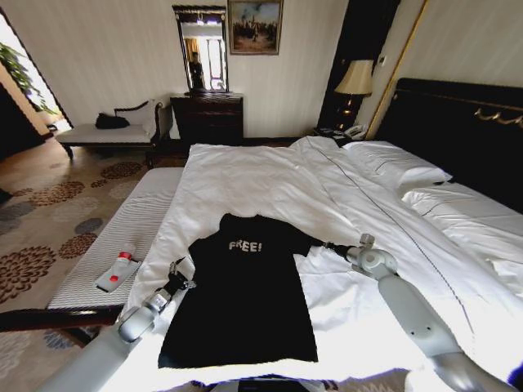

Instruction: Fold the clothes on the bed.

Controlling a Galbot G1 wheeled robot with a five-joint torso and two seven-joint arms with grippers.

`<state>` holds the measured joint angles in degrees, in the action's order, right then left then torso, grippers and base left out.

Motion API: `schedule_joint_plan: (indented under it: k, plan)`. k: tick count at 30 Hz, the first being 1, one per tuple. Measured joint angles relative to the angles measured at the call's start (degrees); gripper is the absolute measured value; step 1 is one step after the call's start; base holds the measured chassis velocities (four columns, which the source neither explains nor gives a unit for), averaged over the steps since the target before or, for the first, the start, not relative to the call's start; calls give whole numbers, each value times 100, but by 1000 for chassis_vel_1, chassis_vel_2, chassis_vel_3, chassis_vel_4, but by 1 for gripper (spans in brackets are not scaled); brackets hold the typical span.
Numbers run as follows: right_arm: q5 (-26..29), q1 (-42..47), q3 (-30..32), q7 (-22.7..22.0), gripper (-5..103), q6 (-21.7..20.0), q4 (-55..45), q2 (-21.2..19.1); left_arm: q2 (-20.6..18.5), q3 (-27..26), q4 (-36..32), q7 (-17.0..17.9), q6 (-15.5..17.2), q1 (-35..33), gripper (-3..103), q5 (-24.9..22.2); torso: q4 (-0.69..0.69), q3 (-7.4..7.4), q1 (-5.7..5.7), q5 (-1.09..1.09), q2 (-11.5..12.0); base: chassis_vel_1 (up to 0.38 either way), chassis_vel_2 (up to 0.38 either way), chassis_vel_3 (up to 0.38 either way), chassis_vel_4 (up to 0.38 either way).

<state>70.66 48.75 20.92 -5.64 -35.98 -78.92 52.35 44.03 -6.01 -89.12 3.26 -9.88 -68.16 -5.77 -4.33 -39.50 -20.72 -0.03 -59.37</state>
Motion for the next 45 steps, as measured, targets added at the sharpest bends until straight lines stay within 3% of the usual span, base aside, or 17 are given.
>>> schedule_joint_plan:
  k: [19,21,24,27,28,33,36,39,40,43,45]
  plan:
    - [-30,35,0,13,0,7,-37,-7,139,39,46,229,48,252,93,-142,0,0,0,0,0,0,0,0,0]
    - [-28,41,0,15,0,7,-41,-15,190,91,69,275,50,327,85,-164,0,0,0,0,0,0,0,0,0]
    - [-27,42,2,17,0,8,-41,-17,232,137,88,320,62,396,81,-177,-1,0,0,0,0,0,0,0,0]
    - [-25,44,7,18,0,9,-42,-17,251,204,109,354,103,477,66,-212,-1,0,0,0,0,0,0,0,0]
    - [-25,44,7,18,0,9,-42,-17,251,204,109,354,103,477,66,-212,-1,0,0,0,0,0,0,0,0]
    - [-23,56,24,18,0,10,-45,-21,216,234,137,344,97,505,44,-215,0,0,0,0,1,0,0,0,0]
    - [-21,57,29,19,0,11,-45,-28,199,233,136,331,86,504,39,-229,0,0,0,0,1,0,0,0,0]
    - [-17,54,31,19,0,12,-46,-31,174,229,133,324,74,499,22,-242,0,0,0,0,0,0,0,0,0]
    - [-17,54,31,19,0,12,-46,-31,174,229,133,324,74,499,22,-242,0,0,0,0,0,0,0,0,0]
    - [-14,46,31,19,0,12,-47,-31,153,229,106,322,79,517,7,-294,0,0,0,0,0,0,0,0,0]
    - [-13,44,31,20,0,12,-46,-31,145,229,99,323,87,529,2,-323,0,0,0,-1,0,0,0,0,0]
